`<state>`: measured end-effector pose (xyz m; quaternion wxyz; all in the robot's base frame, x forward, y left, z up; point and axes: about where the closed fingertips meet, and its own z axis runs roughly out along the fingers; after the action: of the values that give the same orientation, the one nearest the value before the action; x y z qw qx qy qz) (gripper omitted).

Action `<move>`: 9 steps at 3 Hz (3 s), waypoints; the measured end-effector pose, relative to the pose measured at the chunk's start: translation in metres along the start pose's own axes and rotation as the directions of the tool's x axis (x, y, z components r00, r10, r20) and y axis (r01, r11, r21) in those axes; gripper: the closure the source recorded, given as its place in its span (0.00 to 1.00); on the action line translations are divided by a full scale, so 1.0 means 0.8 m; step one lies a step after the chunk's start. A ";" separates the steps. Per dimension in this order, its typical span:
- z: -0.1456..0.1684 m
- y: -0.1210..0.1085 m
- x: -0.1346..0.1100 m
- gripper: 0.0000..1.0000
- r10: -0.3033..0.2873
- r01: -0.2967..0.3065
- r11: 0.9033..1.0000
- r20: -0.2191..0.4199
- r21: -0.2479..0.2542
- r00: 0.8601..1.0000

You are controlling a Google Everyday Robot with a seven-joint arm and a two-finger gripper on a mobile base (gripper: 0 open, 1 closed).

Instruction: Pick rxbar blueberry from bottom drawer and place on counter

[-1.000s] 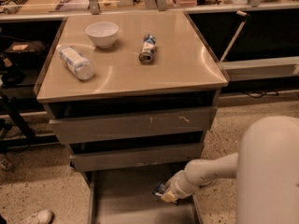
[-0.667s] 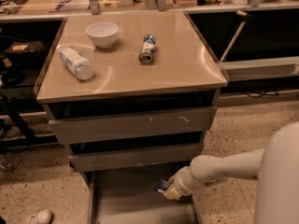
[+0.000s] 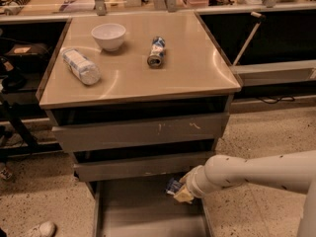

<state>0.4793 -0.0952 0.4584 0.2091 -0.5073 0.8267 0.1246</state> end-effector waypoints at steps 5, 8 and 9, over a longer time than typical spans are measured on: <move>-0.231 -0.031 -0.096 1.00 -0.132 0.120 0.969 0.041 0.217 0.990; -0.324 -0.073 -0.148 1.00 -0.178 0.146 0.922 0.059 0.358 0.982; -0.371 -0.091 -0.174 1.00 -0.204 0.165 0.893 0.050 0.419 0.978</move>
Offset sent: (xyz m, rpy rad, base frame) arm 0.0074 -0.0158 0.0516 -0.0087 -0.0734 -0.0118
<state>0.5343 -0.1426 0.7864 0.3603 -0.5216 0.7718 -0.0495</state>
